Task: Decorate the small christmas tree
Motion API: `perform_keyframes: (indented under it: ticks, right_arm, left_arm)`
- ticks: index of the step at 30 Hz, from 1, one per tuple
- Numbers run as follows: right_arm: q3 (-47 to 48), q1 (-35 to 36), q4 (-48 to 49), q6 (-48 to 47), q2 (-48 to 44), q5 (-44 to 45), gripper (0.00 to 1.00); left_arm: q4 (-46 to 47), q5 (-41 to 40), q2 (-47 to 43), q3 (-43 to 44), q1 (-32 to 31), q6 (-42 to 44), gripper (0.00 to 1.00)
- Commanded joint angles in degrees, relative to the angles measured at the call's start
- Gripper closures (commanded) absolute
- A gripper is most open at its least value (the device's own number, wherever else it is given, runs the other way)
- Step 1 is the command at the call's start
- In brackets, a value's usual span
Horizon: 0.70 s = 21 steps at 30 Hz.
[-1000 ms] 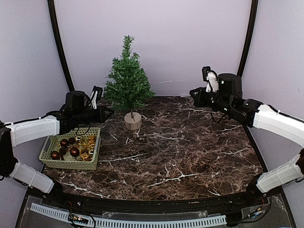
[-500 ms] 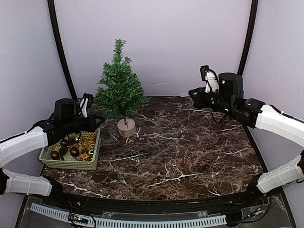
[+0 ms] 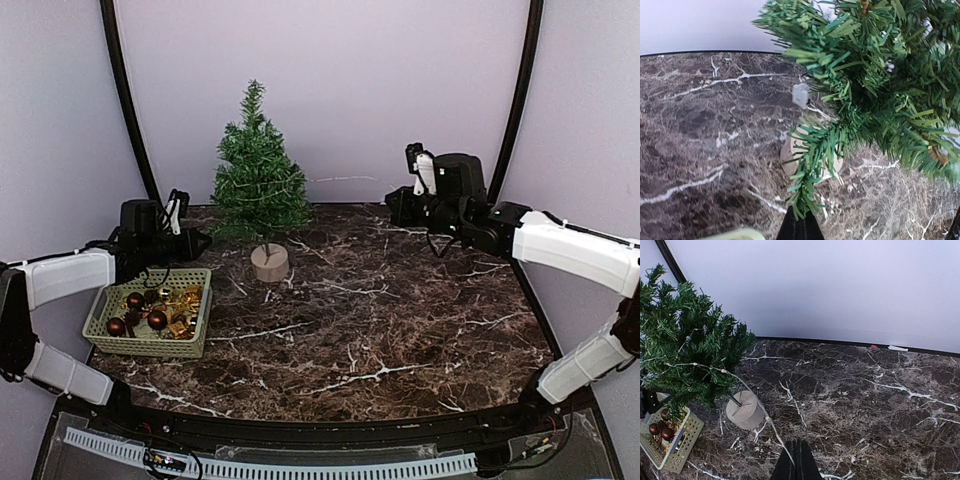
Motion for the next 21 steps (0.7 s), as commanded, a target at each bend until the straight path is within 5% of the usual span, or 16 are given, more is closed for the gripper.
perform_keyframes:
  ticks: [1,14,21]
  right_arm:
    - [2.93,0.46,3.27,0.95,1.96,-1.7,1.0]
    - [6.73,0.43,5.04,0.72,7.4,-2.64,1.0]
    - [8.4,0.14,4.17,0.97,11.11,0.12,1.0]
  left_arm:
    - [4.89,3.26,4.98,4.68,1.49,1.88,1.0]
    - [8.02,5.65,19.06,16.85,4.86,5.14,0.95]
    - [4.72,-1.87,10.01,13.54,4.85,5.81,0.43]
